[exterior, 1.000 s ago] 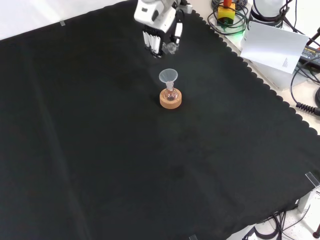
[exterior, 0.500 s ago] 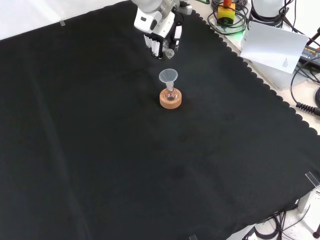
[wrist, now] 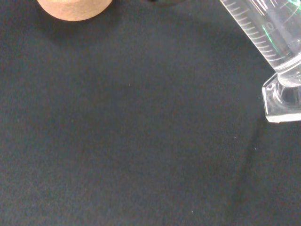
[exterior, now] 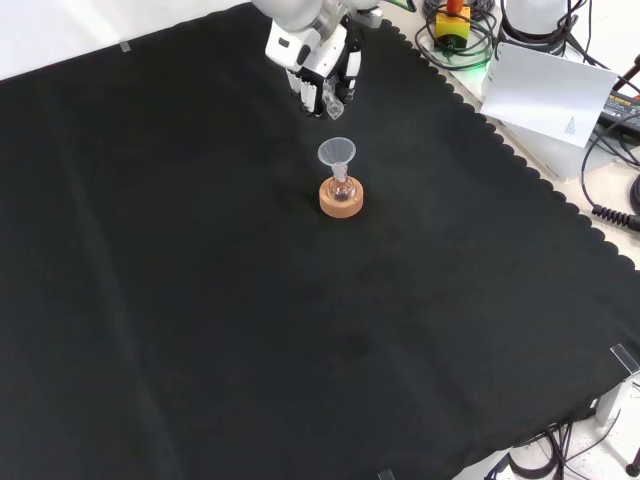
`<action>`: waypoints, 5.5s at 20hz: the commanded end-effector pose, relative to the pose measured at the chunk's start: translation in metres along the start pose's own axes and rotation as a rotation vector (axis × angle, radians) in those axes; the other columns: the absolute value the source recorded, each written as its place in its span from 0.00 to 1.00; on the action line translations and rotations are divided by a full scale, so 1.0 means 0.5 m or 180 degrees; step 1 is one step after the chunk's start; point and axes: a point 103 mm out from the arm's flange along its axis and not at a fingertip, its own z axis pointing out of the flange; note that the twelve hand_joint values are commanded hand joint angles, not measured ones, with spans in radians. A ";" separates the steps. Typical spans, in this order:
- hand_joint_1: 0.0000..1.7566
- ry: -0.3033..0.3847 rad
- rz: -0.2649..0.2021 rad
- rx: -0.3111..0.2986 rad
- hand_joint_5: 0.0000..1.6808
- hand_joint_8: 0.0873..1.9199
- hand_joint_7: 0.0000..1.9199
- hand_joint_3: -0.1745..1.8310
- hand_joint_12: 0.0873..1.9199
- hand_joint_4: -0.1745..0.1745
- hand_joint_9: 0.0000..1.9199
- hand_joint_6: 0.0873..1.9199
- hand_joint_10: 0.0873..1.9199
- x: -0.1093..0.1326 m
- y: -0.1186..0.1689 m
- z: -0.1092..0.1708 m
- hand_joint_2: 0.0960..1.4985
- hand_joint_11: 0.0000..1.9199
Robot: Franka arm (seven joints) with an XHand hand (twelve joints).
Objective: Pour the water from the graduated cylinder into the round-bottom flask.
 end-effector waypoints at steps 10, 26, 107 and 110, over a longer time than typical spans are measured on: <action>0.72 -0.0264 0.0139 0.0289 0.58 0.49 0.53 0.09 0.43 0.00 0.70 0.49 0.05 0.004 0.009 -0.017 0.72 0.56; 0.72 -0.0708 0.0329 0.0810 0.59 0.48 0.53 0.09 0.43 0.00 0.70 0.49 0.05 0.039 0.033 -0.046 0.72 0.56; 0.72 -0.1192 0.0695 0.1340 0.59 0.48 0.53 0.09 0.42 0.00 0.71 0.49 0.03 0.075 0.006 -0.119 0.72 0.56; 0.72 -0.1210 0.0711 0.1334 0.59 0.48 0.53 0.09 0.42 0.00 0.71 0.49 0.03 0.076 0.005 -0.120 0.72 0.56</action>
